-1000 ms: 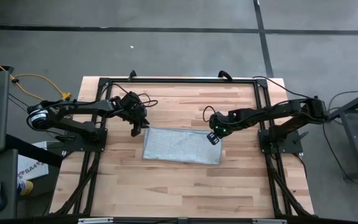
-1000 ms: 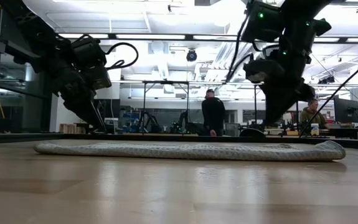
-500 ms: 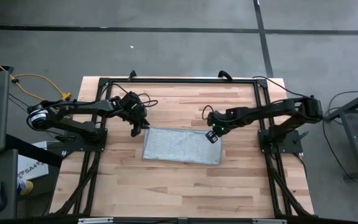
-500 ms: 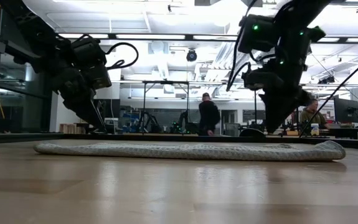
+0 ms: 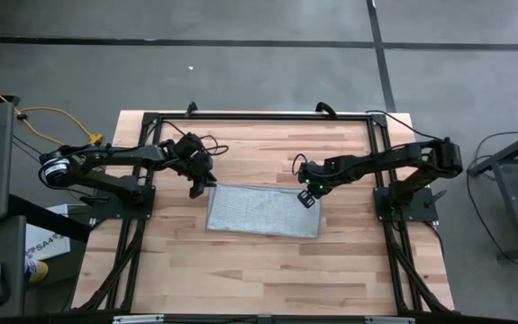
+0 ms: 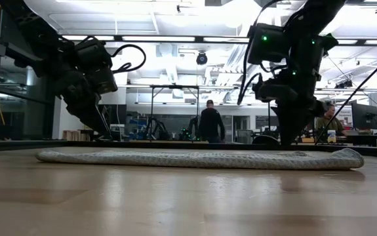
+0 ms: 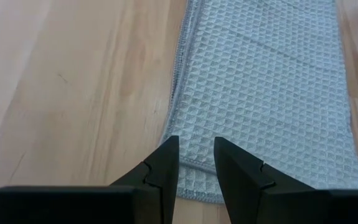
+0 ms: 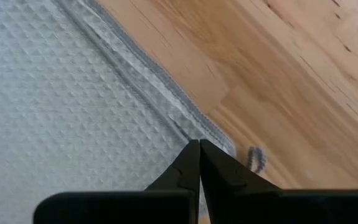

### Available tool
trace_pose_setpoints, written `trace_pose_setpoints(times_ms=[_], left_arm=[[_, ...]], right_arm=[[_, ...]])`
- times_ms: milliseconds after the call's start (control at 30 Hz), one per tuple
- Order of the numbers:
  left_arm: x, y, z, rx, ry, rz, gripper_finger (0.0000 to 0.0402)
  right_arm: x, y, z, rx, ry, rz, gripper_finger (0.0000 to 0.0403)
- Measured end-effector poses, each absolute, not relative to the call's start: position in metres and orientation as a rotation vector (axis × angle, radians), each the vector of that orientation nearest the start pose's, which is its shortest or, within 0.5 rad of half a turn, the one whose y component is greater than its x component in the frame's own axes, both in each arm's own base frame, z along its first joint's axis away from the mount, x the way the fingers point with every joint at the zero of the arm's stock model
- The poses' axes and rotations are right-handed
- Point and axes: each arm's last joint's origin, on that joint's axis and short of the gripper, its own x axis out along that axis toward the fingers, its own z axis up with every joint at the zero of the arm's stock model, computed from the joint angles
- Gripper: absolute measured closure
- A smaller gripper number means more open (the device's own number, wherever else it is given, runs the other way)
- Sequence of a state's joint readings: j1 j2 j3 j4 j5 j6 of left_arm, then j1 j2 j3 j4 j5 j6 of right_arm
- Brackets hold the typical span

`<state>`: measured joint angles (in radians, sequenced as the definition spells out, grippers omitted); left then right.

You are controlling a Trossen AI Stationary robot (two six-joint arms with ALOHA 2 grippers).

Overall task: Fold microfiber towels
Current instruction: Fold the gray towel

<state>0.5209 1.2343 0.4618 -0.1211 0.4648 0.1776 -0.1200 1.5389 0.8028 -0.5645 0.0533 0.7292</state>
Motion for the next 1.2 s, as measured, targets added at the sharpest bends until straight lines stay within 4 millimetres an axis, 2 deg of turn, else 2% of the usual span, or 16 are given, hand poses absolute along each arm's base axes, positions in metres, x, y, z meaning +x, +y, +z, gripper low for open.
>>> trace_pose_setpoints(times_ms=[333, 800, 1200], left_arm=[[0.188, 0.093, 0.152, -0.255, 0.785, -0.017, 0.03], [0.188, 0.093, 0.152, -0.253, 0.786, -0.018, 0.03], [0.195, 0.098, 0.13, -0.244, 0.851, -0.028, 0.03]], right_arm=[[0.261, -0.033, 0.137, 0.654, 1.249, -0.636, 0.0401], [0.263, -0.033, 0.134, 0.644, 1.249, -0.622, 0.0401], [0.265, -0.033, 0.135, 0.642, 1.228, -0.603, 0.0401]])
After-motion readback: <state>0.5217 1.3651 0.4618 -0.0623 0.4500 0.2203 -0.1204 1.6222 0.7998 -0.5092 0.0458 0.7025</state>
